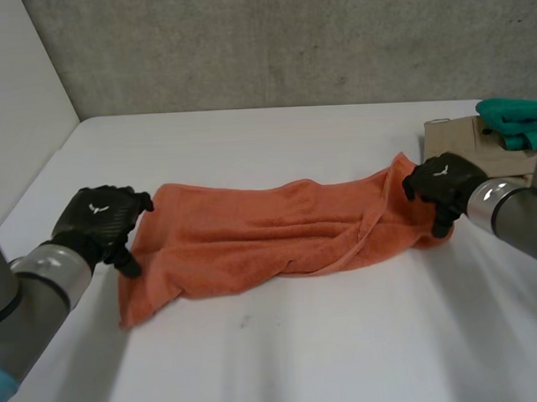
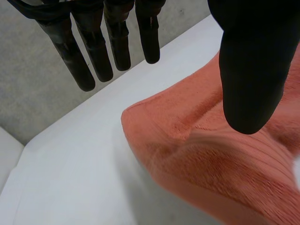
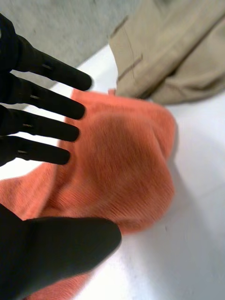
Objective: Fold the laundry.
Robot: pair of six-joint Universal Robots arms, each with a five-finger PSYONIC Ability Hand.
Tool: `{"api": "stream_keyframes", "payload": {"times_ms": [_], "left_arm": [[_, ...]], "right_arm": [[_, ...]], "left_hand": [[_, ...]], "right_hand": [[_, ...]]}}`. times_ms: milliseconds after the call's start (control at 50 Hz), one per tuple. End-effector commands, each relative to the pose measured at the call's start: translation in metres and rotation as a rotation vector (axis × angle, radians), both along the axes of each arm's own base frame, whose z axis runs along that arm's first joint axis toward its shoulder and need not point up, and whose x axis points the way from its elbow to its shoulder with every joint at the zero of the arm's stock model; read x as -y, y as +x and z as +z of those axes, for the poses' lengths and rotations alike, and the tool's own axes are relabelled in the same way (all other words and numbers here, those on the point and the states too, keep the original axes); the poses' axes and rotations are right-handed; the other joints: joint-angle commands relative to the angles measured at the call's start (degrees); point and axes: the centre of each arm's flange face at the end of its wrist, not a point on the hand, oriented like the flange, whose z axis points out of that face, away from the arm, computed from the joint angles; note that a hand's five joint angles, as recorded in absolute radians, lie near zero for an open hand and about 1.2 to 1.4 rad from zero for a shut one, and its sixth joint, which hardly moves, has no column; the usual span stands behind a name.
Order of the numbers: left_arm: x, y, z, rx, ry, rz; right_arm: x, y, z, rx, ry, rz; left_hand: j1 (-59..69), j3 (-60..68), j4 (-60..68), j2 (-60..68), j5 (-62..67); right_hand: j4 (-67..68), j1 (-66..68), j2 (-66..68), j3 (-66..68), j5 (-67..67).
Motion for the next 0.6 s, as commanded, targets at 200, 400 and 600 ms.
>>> {"api": "stream_keyframes", "payload": {"times_ms": [200, 400, 600], "left_arm": [[-0.046, 0.015, -0.02, 0.035, 0.111, -0.012], [-0.028, 0.019, -0.042, 0.115, 0.153, -0.001], [-0.012, 0.016, -0.054, 0.119, 0.101, 0.01]], "right_arm": [[0.017, 0.011, 0.046, -0.068, -0.205, 0.076], [0.057, 0.039, 0.009, -0.111, -0.343, 0.248], [0.087, 0.047, -0.027, -0.135, -0.447, 0.274]], "left_hand": [[3.34, 1.54, 2.35, 1.69, 2.55], [1.33, -0.47, 0.34, -0.32, 0.54], [-3.22, -5.02, -4.21, -4.87, -4.01]], "right_hand": [[-5.09, -4.19, -4.14, -4.65, -4.54], [-5.76, -4.86, -4.81, -5.32, -5.21], [-7.95, -7.05, -7.0, -7.51, -7.4]]}}
